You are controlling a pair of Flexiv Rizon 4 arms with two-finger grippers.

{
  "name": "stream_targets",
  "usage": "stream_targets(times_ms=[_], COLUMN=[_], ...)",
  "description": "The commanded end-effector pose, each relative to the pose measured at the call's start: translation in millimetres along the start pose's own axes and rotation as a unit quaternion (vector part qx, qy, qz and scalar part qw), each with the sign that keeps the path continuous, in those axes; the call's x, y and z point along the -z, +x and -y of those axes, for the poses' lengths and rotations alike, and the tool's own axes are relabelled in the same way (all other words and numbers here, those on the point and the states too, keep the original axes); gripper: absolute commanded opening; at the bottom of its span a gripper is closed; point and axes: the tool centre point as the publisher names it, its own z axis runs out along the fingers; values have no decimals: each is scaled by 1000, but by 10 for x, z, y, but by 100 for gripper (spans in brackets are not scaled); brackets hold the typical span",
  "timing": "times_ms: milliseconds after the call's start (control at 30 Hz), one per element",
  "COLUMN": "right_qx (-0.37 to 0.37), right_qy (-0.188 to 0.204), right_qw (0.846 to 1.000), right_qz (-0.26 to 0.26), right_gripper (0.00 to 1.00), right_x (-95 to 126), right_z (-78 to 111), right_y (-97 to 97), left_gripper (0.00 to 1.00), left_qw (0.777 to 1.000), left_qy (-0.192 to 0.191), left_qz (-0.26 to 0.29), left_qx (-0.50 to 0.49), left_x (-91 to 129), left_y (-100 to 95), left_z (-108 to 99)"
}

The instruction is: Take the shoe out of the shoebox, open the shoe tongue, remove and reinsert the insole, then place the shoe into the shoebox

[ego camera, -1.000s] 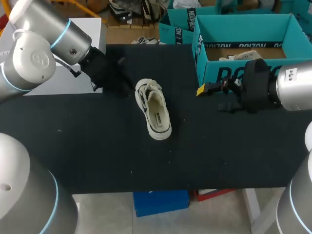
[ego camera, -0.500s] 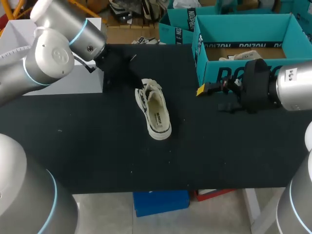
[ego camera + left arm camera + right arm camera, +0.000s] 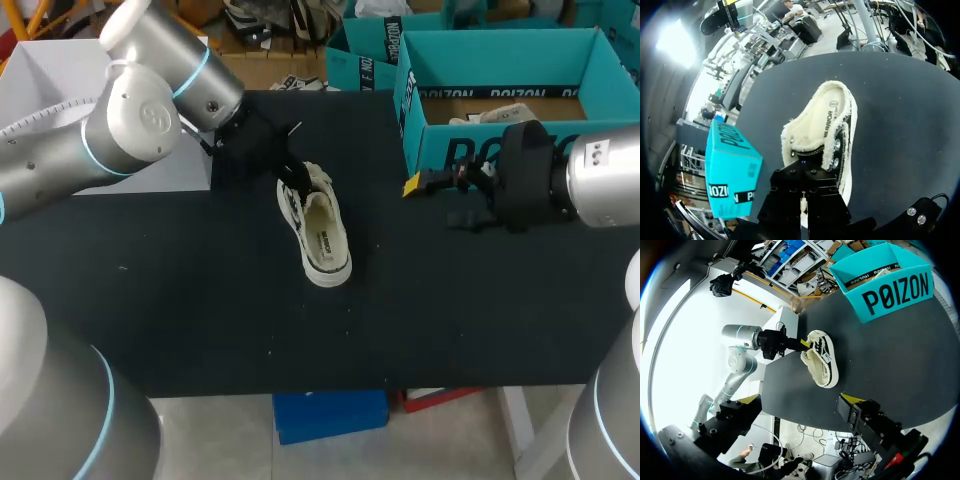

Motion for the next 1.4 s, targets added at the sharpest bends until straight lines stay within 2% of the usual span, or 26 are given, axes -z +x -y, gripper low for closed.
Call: stream_targets(times_ms=[33, 167, 267, 400, 633, 767, 800, 833, 1133, 1267, 1400], right_qx=[0, 0, 0, 0, 0, 0, 0, 0, 0, 0, 0], right_qy=[0, 0, 0, 0, 0, 0, 0, 0, 0, 0, 0], right_qw=[1000, 1000, 1000, 1000, 1000, 1000, 1000, 1000, 1000, 1000, 1000], right_qz=[1, 1, 1, 1, 1, 1, 1, 1, 1, 1, 1], right_gripper=[100, 100, 100, 100, 100, 100, 100, 100, 100, 100, 100], right_x=[-5, -5, -5, -5, -5, -5, -5, -5, -5, -5, -5], right_z=[2, 2, 2, 2, 2, 2, 2, 2, 2, 2, 2], right_y=[4, 4, 4, 4, 4, 4, 4, 4, 4, 4, 4], left_gripper=[0, 0, 0, 0, 0, 58, 93, 100, 100, 100, 100], left_qw=[1000, 1000, 1000, 1000, 1000, 999, 999, 999, 993, 986, 969], left_qy=[5, 13, 14, 5, -12, -19, -24, -26, -43, -45, -32], left_qz=[-4, -17, -18, -14, -22, -35, -40, -43, -67, -95, -155], left_qx=[0, 1, 0, -4, -14, -9, -2, 4, 84, 129, 187], left_x=[-90, -159, -132, 31, 402, 555, 588, 617, 922, 1093, 1243], left_y=[31, 97, 118, 112, 70, 124, 149, 177, 458, 582, 759], left_z=[-14, 4, 41, 26, 127, 192, 209, 218, 332, 407, 565])
